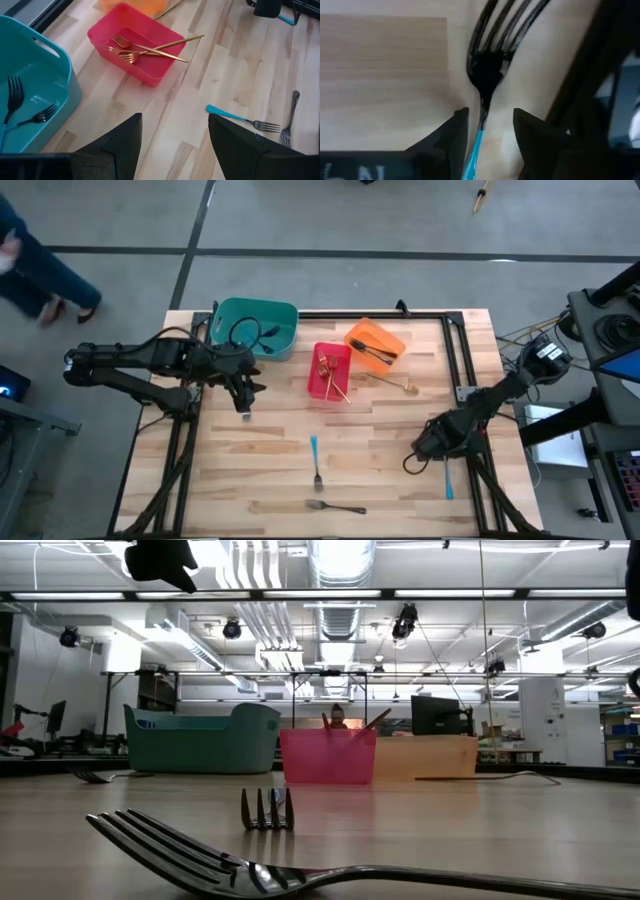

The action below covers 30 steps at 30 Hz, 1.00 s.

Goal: Sort silverware by color (type)
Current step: Put the blue fork into the green bin

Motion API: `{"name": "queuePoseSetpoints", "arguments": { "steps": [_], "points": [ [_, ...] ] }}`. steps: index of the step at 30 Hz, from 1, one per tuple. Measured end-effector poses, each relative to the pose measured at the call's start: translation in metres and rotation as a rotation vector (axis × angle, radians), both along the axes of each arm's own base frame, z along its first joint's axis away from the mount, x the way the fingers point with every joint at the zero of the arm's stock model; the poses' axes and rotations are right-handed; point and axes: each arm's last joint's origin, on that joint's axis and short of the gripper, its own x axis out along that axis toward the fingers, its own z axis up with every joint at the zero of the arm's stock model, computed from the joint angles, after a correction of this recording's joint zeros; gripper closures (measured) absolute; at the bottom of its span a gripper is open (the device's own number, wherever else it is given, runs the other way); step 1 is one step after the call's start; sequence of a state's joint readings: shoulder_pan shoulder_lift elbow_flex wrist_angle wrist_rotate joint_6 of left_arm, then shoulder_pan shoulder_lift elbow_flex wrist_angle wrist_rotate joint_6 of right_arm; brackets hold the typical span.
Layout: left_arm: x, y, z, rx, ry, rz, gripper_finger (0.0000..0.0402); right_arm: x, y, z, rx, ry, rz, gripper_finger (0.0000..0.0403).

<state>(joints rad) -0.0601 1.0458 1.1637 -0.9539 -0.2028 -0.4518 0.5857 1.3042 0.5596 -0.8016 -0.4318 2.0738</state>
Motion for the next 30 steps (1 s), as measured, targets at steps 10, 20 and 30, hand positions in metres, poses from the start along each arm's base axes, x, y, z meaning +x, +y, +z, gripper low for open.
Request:
{"name": "queuePoseSetpoints", "arguments": {
  "steps": [10, 20, 30],
  "points": [
    [0.000, 0.001, 0.001, 0.016, -0.008, 0.022, 0.0194, 0.003, -0.003, -0.014, 0.009, -0.092, 0.043, 0.0328],
    [0.005, 0.006, 0.007, 0.174, -0.082, 0.127, 0.0194, 0.016, 0.002, 0.014, -0.050, -0.188, 0.059, 0.0389],
    [0.001, -0.008, 0.011, 0.150, -0.123, 0.050, 0.0194, 0.025, -0.005, 0.133, -0.358, -0.393, -0.045, 0.0390]
  ]
}}
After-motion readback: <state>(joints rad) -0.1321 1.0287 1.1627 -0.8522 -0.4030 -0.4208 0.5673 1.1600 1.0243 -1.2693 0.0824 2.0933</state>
